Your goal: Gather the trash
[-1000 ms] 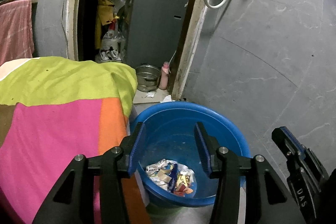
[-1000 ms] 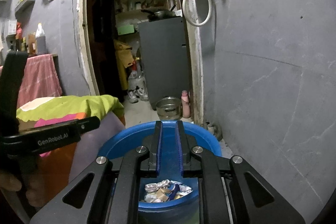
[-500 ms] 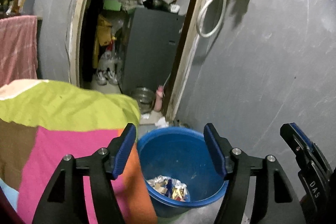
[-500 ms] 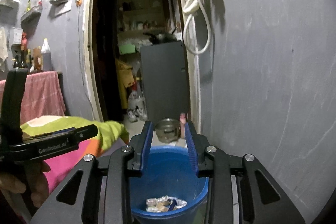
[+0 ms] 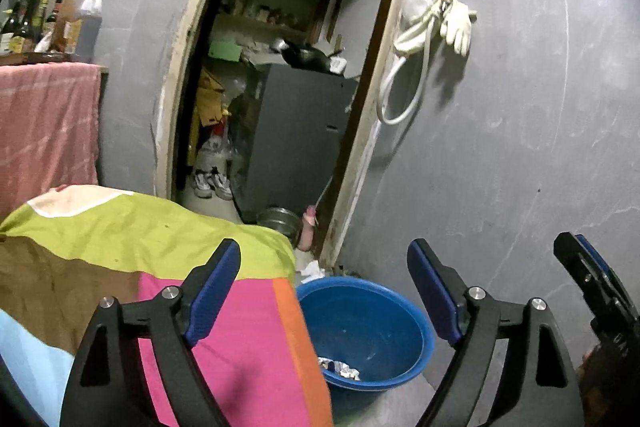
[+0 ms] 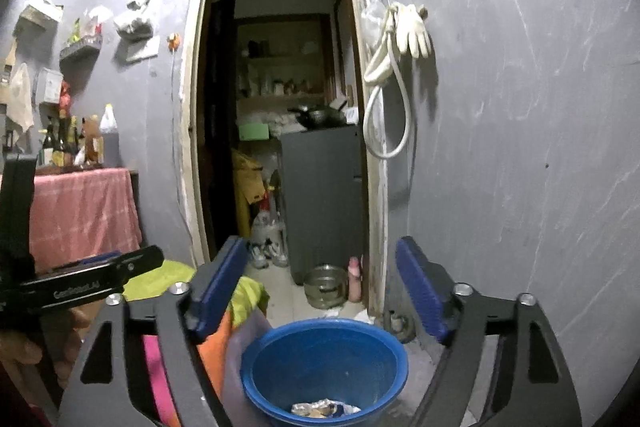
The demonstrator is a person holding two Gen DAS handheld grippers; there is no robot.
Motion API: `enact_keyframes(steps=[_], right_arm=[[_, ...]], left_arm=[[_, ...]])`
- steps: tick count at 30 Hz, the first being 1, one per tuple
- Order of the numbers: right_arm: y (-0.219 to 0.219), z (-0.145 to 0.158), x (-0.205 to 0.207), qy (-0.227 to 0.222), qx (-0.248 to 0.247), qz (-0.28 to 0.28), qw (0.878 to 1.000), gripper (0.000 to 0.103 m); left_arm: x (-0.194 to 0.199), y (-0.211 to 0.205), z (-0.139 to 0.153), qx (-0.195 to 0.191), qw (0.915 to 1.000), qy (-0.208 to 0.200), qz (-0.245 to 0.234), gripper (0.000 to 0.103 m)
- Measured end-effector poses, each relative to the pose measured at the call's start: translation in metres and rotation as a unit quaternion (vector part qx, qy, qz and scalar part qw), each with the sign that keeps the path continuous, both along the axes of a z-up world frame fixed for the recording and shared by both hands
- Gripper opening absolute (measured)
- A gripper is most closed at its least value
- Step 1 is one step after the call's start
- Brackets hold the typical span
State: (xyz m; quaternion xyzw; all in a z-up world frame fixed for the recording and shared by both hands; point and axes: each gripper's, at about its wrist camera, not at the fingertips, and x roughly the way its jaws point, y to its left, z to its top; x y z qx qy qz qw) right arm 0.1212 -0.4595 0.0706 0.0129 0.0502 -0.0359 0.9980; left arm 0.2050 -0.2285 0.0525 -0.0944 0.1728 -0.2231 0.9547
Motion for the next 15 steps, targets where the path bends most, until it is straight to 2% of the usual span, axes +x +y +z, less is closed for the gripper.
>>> enact_keyframes(steps=[4,11,15], right_arm=[[0.009,0.008,-0.014,-0.007,0.002,0.001,1.000,0.084],[0.028,0.017,-0.037,-0.021,0.002,0.015,1.000,0.102],[0.037,0.020,-0.053,-0.031,0.009,0.025,0.999,0.103]], left_arm=[[-0.019,0.018,0.008,-0.005,0.9999,-0.014,0.003,0.095],[-0.048,0.039,0.015,0.000,0.9993,-0.037,0.005,0.098],[-0.065,0.046,0.015,0.001,0.9988,-0.048,0.007,0.100]])
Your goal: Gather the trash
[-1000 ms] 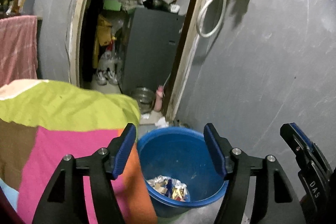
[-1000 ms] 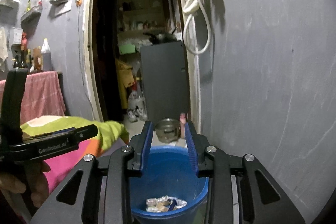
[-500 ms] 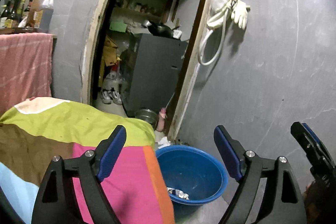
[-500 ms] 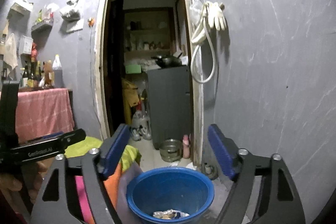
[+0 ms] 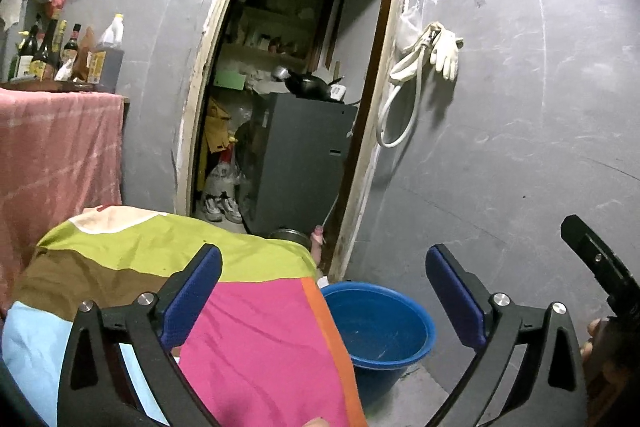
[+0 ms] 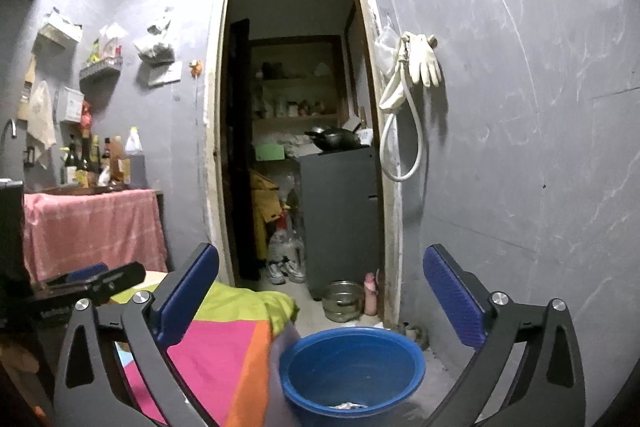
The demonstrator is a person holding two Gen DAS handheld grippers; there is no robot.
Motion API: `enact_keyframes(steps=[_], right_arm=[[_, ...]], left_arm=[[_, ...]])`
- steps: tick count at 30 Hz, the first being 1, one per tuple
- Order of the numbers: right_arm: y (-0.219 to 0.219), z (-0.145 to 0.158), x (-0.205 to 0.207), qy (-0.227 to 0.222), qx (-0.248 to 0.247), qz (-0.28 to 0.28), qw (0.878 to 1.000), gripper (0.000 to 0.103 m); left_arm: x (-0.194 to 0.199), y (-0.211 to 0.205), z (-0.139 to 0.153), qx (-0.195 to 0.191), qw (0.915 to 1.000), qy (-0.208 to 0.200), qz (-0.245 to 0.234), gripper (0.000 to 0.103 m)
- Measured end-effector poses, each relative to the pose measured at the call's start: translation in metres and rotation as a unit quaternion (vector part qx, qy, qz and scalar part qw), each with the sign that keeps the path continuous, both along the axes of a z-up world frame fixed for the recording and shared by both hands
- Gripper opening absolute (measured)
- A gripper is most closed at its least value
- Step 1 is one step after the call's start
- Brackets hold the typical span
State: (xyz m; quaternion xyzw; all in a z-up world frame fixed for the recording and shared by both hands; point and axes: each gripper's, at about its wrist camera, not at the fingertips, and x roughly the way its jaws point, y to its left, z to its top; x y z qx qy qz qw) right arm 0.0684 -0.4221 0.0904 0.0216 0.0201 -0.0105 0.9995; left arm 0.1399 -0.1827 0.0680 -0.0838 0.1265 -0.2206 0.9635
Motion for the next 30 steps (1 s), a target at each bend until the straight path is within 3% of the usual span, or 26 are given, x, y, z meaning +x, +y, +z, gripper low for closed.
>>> enact_keyframes(steps=[13,30], right_arm=[[0.016,0.000,-0.035,-0.008,-0.011,-0.013,1.000,0.103],[0.018,-0.048,-0.063,0.027,-0.014,-0.052,0.998,0.103]], left_arm=[[-0.036,0.014,0.000,0.003,0.9997,-0.020,0.010,0.100],[-0.078,0.029,-0.040,0.027,0.9982,-0.023,0.049,0.100]])
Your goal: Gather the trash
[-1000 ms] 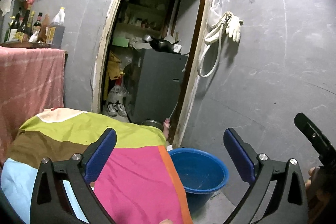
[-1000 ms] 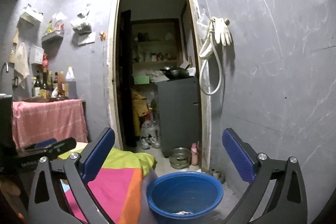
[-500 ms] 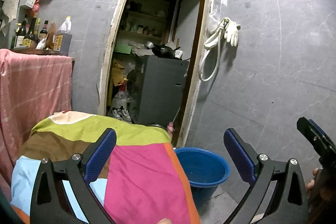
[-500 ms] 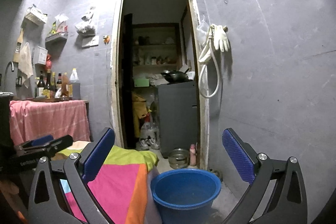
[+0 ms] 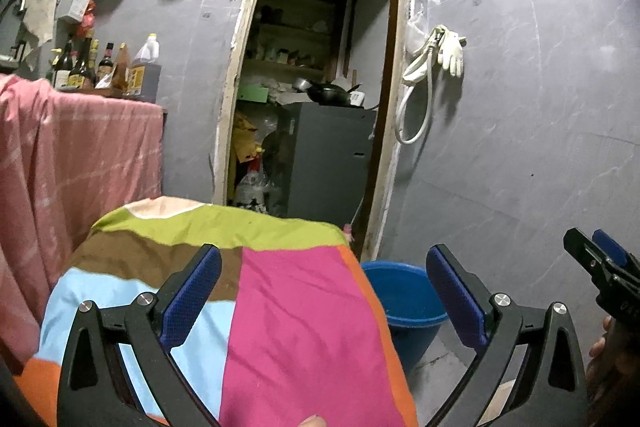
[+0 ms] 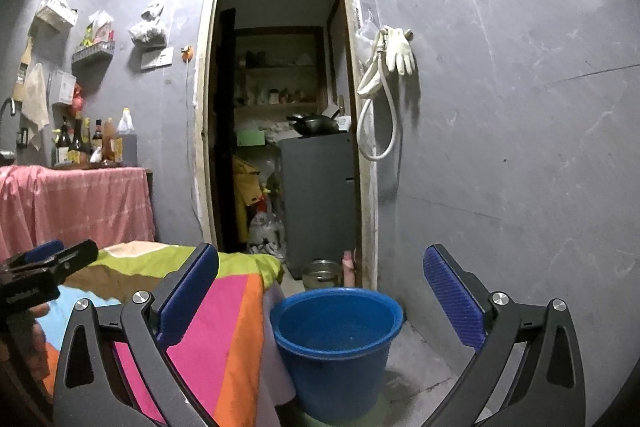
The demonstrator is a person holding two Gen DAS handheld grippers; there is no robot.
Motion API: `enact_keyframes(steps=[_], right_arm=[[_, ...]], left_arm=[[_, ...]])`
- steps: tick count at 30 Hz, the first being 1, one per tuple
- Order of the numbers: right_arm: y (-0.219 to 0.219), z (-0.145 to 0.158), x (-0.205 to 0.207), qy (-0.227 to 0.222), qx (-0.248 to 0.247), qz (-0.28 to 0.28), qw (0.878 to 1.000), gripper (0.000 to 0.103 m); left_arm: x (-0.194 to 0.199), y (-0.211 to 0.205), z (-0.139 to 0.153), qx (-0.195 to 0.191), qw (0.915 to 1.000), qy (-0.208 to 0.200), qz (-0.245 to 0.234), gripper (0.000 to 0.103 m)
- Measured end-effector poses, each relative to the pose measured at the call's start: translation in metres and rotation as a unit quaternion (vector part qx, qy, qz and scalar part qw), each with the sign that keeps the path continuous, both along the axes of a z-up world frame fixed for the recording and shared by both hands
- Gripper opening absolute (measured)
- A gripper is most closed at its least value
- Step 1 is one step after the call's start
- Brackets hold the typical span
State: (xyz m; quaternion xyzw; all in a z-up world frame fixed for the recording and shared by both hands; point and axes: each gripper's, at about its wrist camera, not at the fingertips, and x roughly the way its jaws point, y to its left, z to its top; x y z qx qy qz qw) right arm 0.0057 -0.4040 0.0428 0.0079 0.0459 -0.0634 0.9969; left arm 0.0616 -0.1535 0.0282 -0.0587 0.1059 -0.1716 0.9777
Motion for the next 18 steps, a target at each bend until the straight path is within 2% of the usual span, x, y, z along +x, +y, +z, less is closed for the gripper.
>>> enact_keyframes(steps=[3,9,13,18], right_arm=[[-0.002,-0.008,-0.004,0.008,0.009,0.003,1.000,0.103],[-0.004,-0.020,-0.015,0.017,0.015,-0.009,1.000,0.103],[-0.003,-0.031,-0.019,0.019,0.017,-0.019,0.999,0.103],[-0.002,-0.045,-0.019,0.028,0.014,-0.036,0.999,0.103]], left_arm=[[-0.009,-0.001,-0.012,0.010,0.9999,-0.002,0.007,0.100],[-0.015,0.003,-0.033,0.000,0.9995,0.023,0.022,0.100],[-0.013,0.003,-0.043,0.007,0.9990,0.034,0.029,0.100],[-0.016,0.003,-0.051,0.020,0.9988,0.031,0.031,0.100]])
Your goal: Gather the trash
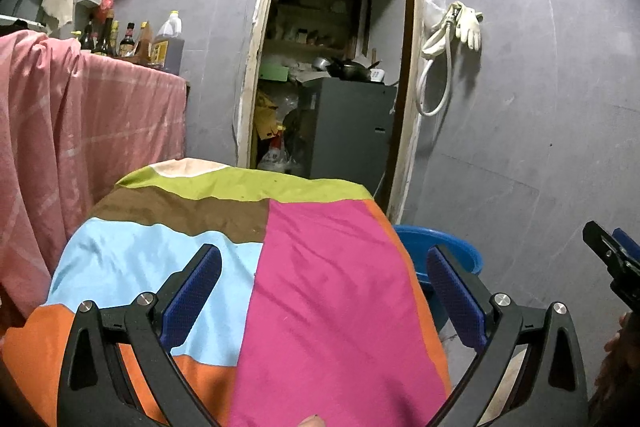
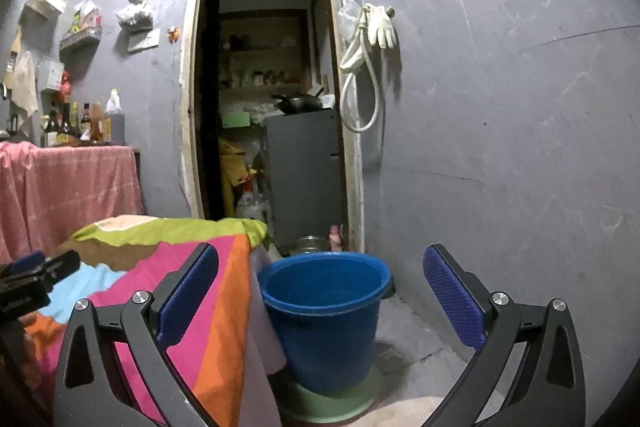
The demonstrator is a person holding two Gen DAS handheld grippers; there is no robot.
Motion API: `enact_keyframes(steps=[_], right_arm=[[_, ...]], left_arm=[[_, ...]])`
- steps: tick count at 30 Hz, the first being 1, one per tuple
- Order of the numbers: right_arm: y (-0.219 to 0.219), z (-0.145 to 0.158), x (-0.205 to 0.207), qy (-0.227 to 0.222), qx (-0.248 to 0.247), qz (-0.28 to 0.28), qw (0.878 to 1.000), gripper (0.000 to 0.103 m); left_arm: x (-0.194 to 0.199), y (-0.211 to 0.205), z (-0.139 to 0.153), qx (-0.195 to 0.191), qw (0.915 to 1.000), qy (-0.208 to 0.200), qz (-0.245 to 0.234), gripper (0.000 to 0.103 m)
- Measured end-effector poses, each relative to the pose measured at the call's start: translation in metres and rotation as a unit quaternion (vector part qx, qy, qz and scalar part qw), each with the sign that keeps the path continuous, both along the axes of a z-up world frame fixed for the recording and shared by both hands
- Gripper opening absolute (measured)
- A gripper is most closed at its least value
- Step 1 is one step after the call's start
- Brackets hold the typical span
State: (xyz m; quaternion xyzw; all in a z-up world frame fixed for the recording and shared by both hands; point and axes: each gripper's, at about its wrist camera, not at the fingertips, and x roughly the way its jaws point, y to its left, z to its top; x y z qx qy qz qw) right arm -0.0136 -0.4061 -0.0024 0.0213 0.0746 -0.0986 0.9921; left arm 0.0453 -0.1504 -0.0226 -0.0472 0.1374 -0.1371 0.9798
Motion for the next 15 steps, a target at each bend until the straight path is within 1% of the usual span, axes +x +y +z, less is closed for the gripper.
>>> enact_keyframes(steps=[5,15], right_arm=[[-0.0011,-0.0046,0.0022,0.003,-0.003,-0.006,1.000,0.103],[0.0000,-0.0071,0.0053,0.008,0.000,0.000,1.000,0.103]], left_arm=[[-0.0040,-0.0010,-0.0046,0.009,0.9999,-0.008,0.001,0.100],[-0.0052,0.0005,-0.0051,0.006,1.0000,-0.004,0.005,0.100]])
